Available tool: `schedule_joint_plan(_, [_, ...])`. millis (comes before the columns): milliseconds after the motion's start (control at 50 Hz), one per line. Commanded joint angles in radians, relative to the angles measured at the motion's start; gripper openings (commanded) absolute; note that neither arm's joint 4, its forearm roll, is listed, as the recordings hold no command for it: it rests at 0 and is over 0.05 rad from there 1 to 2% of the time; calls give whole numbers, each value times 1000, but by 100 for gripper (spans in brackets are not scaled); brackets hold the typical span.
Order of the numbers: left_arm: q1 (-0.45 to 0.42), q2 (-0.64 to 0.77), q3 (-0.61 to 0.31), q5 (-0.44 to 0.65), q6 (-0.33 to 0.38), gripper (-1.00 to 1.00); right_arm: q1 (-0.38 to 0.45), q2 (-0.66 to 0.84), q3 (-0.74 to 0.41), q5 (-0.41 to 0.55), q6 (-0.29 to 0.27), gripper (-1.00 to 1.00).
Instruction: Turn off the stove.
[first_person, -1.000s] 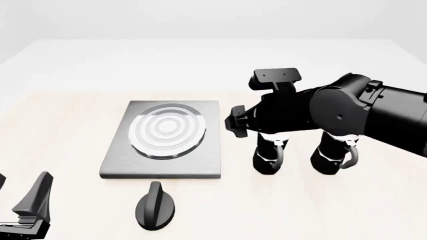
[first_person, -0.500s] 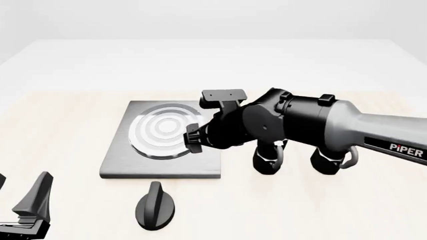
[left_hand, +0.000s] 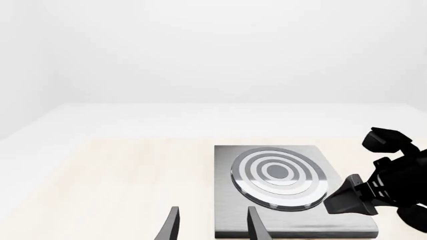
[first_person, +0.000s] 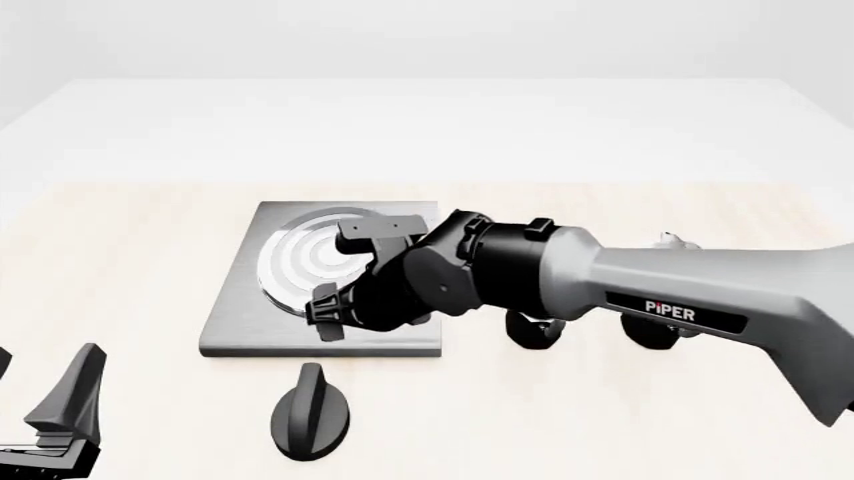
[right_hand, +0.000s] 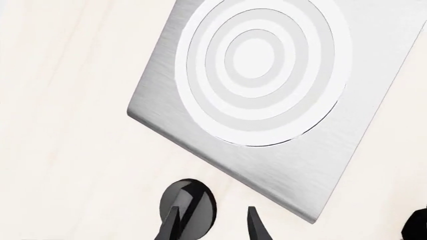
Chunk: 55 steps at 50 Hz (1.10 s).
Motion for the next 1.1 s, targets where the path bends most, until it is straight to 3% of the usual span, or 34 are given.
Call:
schedule_joint_plan(20, [0,0,0,0,0,100,49,62,-34,-5,45,100])
schedule_joint_plan(1100, [0,0,0,0,0,100,123,192,-114,0,120,100])
